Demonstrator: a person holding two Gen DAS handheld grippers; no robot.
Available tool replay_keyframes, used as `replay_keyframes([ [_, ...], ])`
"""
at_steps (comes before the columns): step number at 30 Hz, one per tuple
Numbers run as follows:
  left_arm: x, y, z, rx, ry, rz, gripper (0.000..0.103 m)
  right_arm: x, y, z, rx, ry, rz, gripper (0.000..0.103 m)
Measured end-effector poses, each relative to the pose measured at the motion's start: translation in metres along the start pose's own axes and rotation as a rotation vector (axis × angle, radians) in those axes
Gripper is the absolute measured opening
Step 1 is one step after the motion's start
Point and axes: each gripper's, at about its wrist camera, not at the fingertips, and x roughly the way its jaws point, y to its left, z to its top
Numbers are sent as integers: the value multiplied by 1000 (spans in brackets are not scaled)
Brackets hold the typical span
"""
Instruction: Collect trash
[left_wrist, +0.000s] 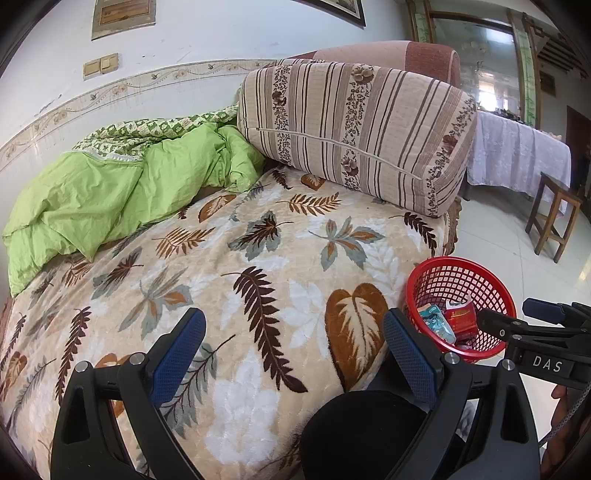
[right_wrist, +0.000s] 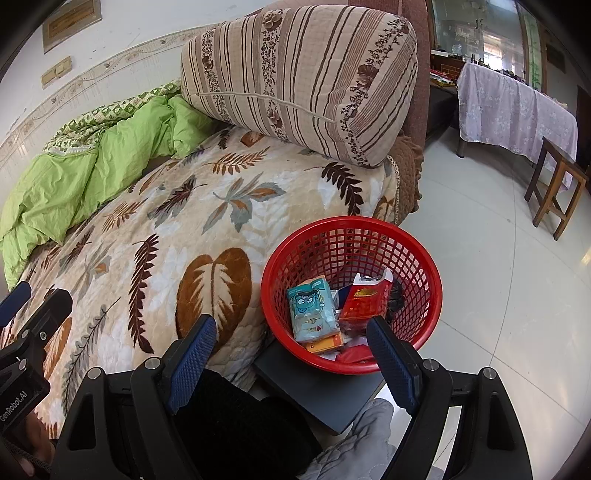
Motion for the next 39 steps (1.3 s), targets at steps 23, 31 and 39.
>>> replay_keyframes([
  [23,-2,-4,0,-2,10,-26,96,-1,-1,-1,4,-3,-4,86],
  [31,-1,55,-7,-175,59,85,96,12,12,11,-34,-8,7,86],
  [39,-9,196,-67,-471,166,443,96,58,126,29,-313,37,152,86],
])
